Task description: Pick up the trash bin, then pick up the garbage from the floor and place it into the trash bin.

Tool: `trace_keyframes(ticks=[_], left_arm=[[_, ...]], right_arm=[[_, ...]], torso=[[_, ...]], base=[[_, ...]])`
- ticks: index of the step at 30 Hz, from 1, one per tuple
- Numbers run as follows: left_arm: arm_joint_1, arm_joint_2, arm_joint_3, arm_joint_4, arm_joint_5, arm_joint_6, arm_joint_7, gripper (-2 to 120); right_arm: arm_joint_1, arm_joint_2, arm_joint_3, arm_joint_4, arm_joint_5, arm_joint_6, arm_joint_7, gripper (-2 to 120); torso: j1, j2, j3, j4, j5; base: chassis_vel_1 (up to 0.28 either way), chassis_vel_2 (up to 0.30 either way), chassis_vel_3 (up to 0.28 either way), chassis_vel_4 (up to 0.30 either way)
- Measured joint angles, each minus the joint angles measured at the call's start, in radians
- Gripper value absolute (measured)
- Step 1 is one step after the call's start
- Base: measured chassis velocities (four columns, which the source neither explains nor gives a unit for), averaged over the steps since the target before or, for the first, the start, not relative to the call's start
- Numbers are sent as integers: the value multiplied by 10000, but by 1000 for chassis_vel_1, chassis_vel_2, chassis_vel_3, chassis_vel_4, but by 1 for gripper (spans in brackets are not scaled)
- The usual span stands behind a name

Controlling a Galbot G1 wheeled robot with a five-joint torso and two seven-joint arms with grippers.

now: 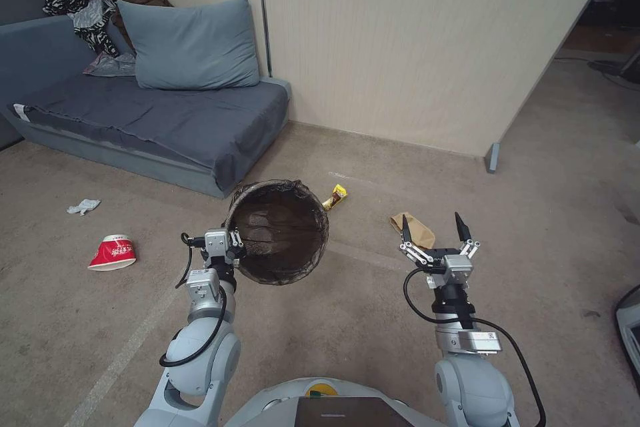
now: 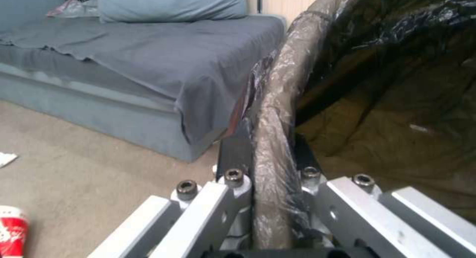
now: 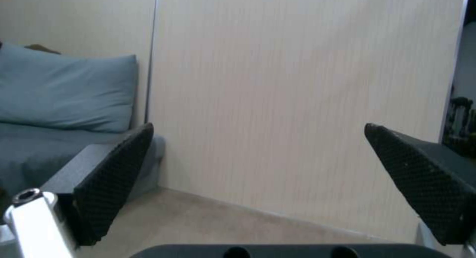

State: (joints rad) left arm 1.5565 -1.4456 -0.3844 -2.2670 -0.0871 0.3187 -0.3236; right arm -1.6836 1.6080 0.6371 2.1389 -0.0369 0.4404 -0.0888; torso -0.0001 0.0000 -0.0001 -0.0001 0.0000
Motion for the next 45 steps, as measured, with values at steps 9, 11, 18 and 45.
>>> trace_keyframes(ticks=[9,11,18,45], left_arm=[[-23,-15,1,54,0,-6,0,3],[-25,-16,-2,63,-1,-6,-1,3],[-31,-36,9,97,-4,-19,-1,3],[-71,58,28,49,-41,39,21,3]], right_arm=[[-3,0,-43,-24,11,29,-105,100],[3,0,-43,-31,8,42,-122,100],[50,-1,-29,-143,-56,357,-158,100],[1591,-917,371,-1451,137,-4924,999,100]], torso=[[1,0,2,3,0],[1,0,1,2,-1],[4,-1,5,3,1],[1,0,1,2,1]], base=[[-208,209,209,-203],[-255,268,245,-289],[-214,195,200,-211],[3,1,0,5]])
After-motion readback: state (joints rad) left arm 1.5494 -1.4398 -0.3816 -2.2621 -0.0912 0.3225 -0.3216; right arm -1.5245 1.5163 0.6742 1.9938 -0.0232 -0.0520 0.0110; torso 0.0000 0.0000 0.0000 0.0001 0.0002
